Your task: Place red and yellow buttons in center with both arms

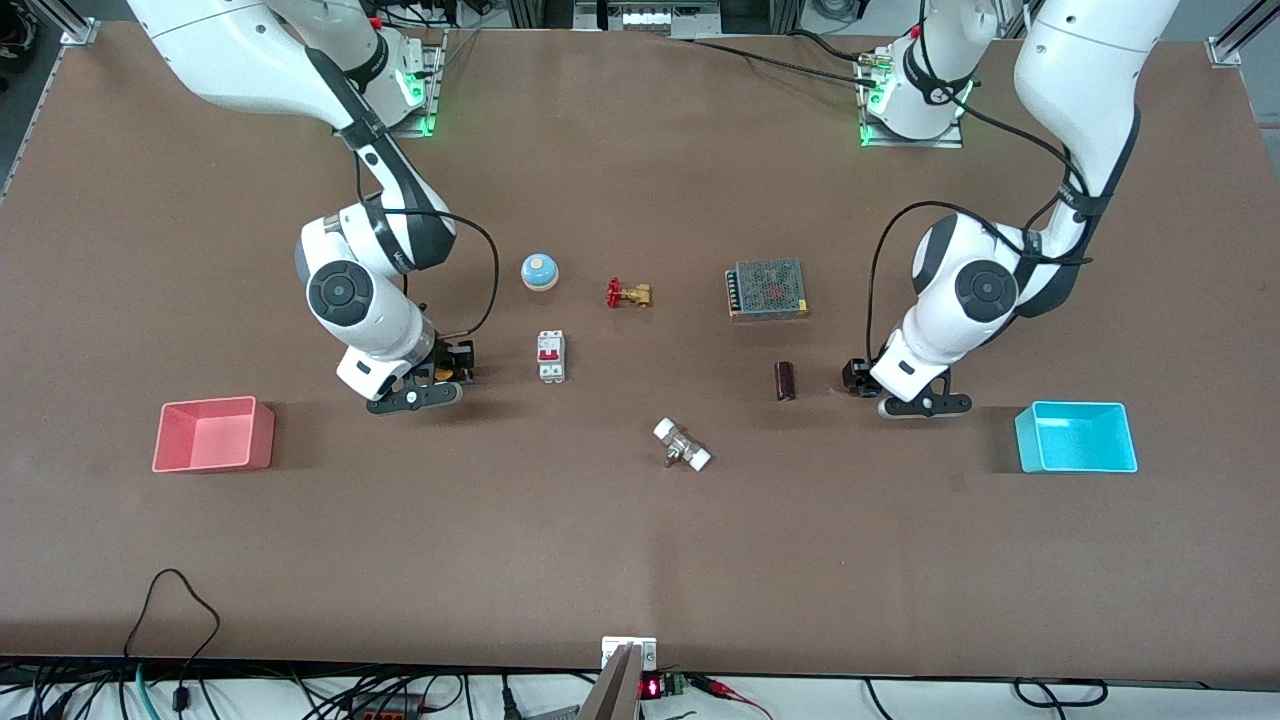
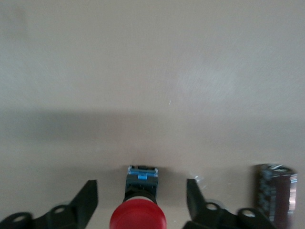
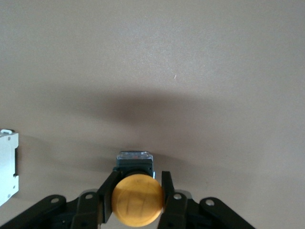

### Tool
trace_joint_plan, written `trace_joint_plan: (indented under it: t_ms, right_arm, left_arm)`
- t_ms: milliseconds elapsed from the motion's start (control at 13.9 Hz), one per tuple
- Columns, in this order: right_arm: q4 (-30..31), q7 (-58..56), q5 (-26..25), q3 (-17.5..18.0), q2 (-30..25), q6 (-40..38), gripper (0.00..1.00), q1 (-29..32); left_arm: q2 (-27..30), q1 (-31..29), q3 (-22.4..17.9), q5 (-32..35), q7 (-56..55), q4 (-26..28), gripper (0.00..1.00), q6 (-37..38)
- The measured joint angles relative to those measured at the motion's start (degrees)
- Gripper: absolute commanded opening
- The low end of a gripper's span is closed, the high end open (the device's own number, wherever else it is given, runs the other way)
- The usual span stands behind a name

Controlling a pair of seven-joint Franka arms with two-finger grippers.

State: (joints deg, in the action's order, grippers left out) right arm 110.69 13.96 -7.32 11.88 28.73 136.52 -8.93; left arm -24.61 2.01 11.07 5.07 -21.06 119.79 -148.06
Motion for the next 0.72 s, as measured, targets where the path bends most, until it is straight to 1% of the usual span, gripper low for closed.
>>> trace_joint_plan:
  t_ms: [72,144,288,432,576,647,719]
  right_arm:
    - [0.0,0.0,-0.06,0.0,0.0,0.0,0.4,-0.02]
    - [0.0,0.0,-0.07,0.0,0.0,0.0,0.46,-0.02]
    - [0.0,0.0,-0.16,-0.02,0.03,0.0,0.73,-0.02]
    - [0.01,0.0,-0.18,-0.15,0.43,0.06,0.84,-0.01]
    - [0.0,0.4,-0.18,-0.22,0.68,0.27,0.88,0.02]
    - [-0.03,0.99,-0.18,-0.22,0.69,0.33,1.0,0.02]
    - [-0.11,1.47,-0.18,-0.22,0.69,0.42,1.0,0.01]
  left_arm:
    - [2.13,-0.06,0.0,0.0,-0.03,-0.44,1.0,1.47]
    - [4.42,-0.18,0.0,0.0,-0.04,-1.63,1.0,5.55]
    - [8.41,-0.5,-0.07,0.0,0.29,-6.44,1.0,18.84]
    - [10.18,-0.64,-0.34,0.01,1.87,-13.43,1.0,31.26]
    - [10.38,-1.52,-0.6,0.07,5.43,-21.22,1.0,41.63]
    - [10.38,-2.47,-0.64,0.09,8.15,-24.71,1.0,46.08]
    - [10.4,-3.68,-0.66,0.09,11.11,-28.02,1.0,50.01]
